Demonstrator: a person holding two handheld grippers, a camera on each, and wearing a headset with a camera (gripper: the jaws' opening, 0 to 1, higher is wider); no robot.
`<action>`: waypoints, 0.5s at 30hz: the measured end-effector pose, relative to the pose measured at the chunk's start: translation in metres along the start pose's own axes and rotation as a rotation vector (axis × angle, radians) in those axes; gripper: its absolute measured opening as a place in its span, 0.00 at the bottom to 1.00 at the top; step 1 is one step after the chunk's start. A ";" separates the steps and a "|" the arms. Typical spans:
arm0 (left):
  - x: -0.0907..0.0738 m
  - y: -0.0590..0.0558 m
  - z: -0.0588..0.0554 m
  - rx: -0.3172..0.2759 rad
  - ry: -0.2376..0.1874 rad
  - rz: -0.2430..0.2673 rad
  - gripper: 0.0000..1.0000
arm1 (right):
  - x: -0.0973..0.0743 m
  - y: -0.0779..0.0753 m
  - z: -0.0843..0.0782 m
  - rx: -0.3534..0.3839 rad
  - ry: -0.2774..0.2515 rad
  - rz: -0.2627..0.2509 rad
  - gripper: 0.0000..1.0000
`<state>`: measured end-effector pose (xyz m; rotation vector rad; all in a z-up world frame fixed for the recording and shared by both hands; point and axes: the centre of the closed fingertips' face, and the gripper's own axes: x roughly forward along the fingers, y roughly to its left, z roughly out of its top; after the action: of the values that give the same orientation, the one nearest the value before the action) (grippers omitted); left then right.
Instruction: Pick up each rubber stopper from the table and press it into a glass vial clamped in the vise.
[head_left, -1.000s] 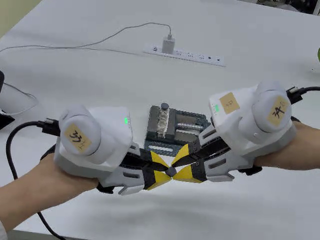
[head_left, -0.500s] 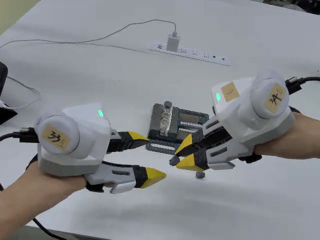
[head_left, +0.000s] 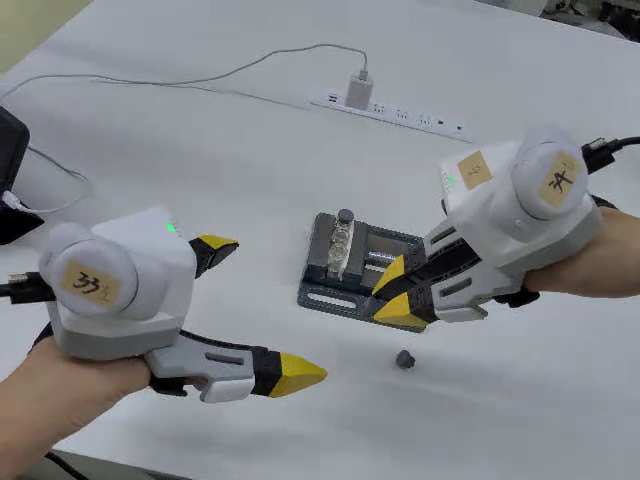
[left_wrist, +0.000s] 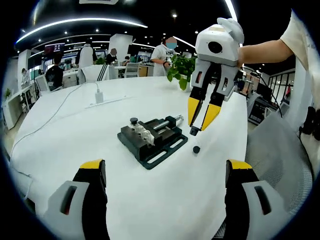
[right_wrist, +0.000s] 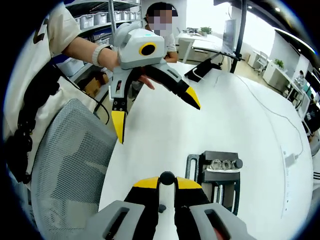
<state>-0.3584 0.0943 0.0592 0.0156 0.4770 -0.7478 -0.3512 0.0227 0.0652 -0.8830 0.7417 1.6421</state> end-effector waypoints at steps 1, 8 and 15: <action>0.000 0.000 0.000 -0.002 0.002 -0.002 0.99 | 0.000 -0.002 -0.001 -0.002 0.007 -0.002 0.06; 0.002 0.003 -0.003 0.018 0.015 -0.002 0.99 | -0.004 -0.030 0.001 -0.041 0.034 -0.009 0.05; 0.002 0.005 -0.005 0.022 0.015 -0.002 0.99 | -0.006 -0.057 0.006 -0.112 0.082 -0.013 0.05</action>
<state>-0.3558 0.0975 0.0531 0.0411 0.4838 -0.7556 -0.2961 0.0376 0.0717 -1.0381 0.7036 1.6570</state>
